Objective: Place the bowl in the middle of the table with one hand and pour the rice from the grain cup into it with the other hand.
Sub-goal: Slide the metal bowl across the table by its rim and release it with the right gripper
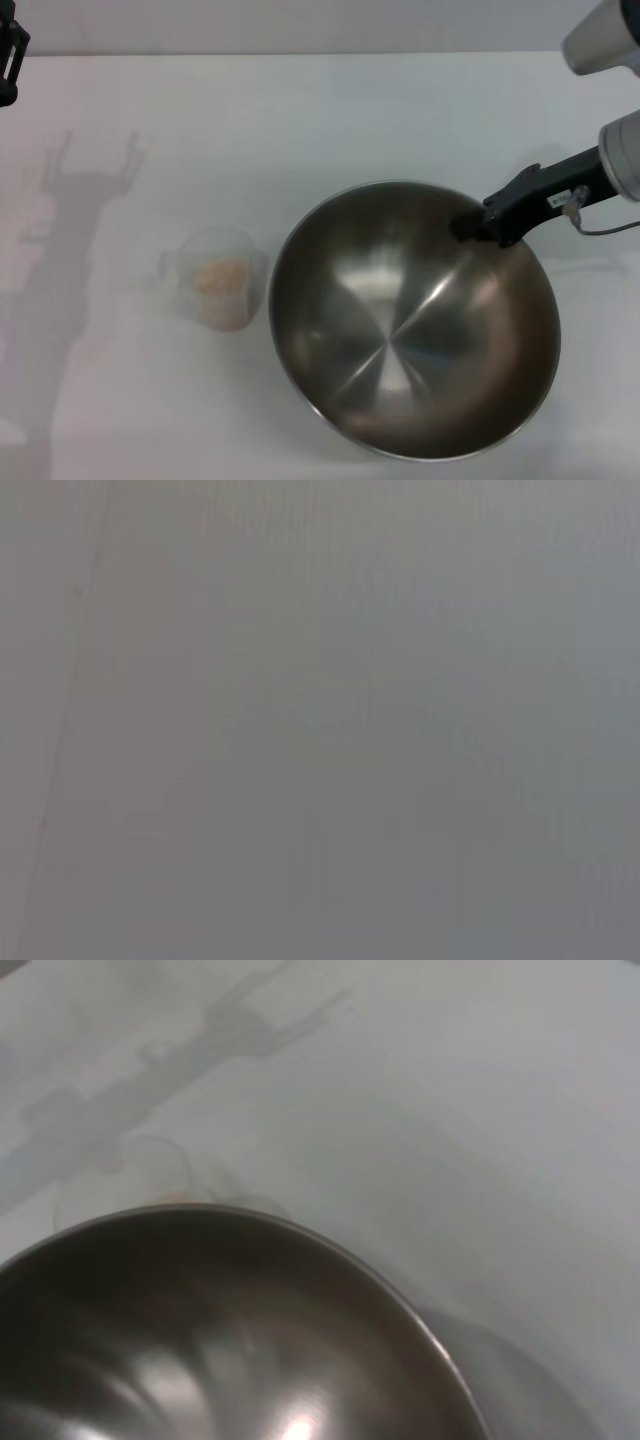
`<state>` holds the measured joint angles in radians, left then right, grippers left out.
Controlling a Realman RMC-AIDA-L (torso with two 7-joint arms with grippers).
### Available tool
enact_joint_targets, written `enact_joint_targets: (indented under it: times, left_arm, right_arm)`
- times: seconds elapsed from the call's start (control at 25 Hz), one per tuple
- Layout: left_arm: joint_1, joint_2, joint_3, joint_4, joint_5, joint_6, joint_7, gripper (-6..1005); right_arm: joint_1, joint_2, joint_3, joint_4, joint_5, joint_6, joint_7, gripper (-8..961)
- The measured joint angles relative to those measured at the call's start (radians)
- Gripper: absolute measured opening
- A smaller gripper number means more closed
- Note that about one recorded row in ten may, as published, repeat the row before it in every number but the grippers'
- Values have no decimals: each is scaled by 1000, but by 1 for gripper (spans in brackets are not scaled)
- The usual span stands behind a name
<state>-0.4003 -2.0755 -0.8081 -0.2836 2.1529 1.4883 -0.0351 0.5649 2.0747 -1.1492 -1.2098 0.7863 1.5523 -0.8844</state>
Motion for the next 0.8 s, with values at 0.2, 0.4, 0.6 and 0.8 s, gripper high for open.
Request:
enact_joint_targets:
  times: [0.2,0.4,0.6,0.8]
  left_arm:
    - [3,0,3,0,0,1,-1,808]
    - [5,-1,6,0,-1,2,-1,807]
    - [8,-2,6,0,-1,3,-2,806]
    - [12,-2,6,0,0,5,-3,805]
  right_arm:
    - [17,-1,-28,29,-13,-3,25,9]
    - [32,-1,-50,45,-45,-8,53,10]
    - [39,0,-58,47,-68,-10,79,11]
    - [41,1,-67,46,-73,-10,93,13]
